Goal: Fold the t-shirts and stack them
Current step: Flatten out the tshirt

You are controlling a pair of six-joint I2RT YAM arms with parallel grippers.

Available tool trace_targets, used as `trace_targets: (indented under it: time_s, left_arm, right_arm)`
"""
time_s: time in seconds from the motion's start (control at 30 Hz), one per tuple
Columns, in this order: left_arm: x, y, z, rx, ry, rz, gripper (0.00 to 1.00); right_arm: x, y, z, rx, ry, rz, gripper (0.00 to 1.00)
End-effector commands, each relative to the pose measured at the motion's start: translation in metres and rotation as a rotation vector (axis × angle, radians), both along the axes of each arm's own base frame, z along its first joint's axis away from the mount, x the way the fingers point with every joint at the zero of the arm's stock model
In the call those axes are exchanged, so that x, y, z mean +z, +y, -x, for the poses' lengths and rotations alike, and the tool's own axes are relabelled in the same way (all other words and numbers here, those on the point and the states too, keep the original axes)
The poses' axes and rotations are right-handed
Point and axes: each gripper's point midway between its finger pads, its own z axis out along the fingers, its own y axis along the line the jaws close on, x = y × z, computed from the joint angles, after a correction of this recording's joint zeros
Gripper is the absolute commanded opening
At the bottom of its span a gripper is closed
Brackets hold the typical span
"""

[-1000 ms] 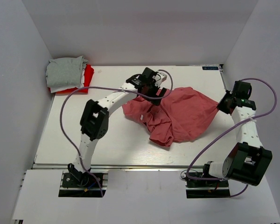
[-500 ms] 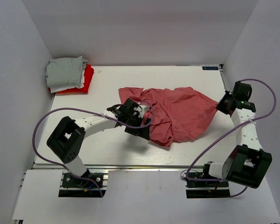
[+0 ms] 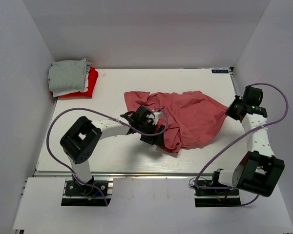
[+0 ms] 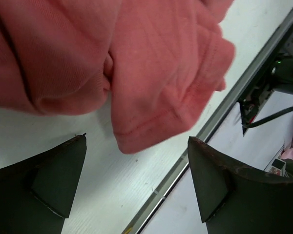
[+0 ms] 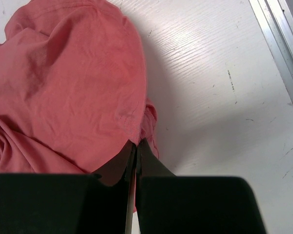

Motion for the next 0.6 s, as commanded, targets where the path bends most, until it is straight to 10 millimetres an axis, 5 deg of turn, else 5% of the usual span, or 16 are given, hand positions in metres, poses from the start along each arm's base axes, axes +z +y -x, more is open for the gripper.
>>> trace_targets:
  time_s: [0.0, 0.27, 0.47, 0.57]
  left_arm:
    - [0.009, -0.012, -0.006, -0.021, -0.034, 0.022, 0.89]
    - [0.013, -0.032, -0.014, -0.047, -0.049, 0.031, 0.59]
    - [0.022, -0.031, -0.014, -0.069, -0.06, 0.018, 0.07]
    - [0.028, -0.023, -0.005, -0.083, -0.053, 0.016, 0.0]
  right_arm:
    - [0.011, -0.007, -0.003, -0.02, -0.038, 0.034, 0.0]
    - [0.01, -0.006, -0.001, -0.02, -0.033, 0.036, 0.0]
    - [0.012, -0.007, -0.001, -0.02, -0.032, 0.041, 0.0]
    - [0.016, -0.007, -0.001, -0.018, -0.046, 0.044, 0.0]
